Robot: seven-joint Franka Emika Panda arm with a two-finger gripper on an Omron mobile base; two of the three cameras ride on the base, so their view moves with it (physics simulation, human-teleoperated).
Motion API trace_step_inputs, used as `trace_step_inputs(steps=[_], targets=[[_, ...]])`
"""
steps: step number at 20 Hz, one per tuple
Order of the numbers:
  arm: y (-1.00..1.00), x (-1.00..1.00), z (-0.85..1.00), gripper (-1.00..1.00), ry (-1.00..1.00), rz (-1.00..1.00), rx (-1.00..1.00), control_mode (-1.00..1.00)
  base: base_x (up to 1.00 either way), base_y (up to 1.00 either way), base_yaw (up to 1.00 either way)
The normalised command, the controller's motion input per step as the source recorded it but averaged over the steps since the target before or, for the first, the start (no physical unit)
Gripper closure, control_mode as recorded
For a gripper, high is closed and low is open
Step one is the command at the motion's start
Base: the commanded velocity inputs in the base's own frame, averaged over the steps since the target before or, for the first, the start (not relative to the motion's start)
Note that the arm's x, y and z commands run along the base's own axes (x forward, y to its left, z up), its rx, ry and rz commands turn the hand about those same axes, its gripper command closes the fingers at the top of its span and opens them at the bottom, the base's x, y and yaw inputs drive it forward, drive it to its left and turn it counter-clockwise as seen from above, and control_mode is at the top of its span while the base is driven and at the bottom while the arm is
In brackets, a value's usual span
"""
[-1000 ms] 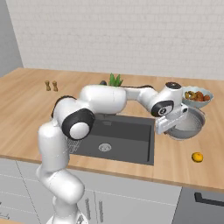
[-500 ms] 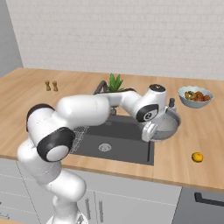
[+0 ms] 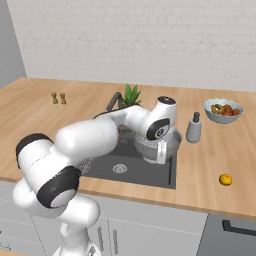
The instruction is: Put the colander in the sink, put the tangerine in the colander, and turn on the sink faucet and pour water over the colander.
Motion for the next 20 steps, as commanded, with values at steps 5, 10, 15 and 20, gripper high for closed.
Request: trace_step_inputs(steps=[5,10,15,20], targets=[[0.39,0.2,-0.07,1.0,0.1,0.51,-0.01,-1.0,0.0,0.0,0.0],[0.12,0.17,-0.3,1.0,0.08,0.48,0.0,-1.0,0.0,0.0,0.0],[0.1,0.32,-0.35,1.0,0.04,0.45,0.0,-1.0,0.0,0.0,0.0],[0.19,0.21,-0.39,1.0,0.04,0.37,0.0,-1.0,0.0,0.0,0.0]])
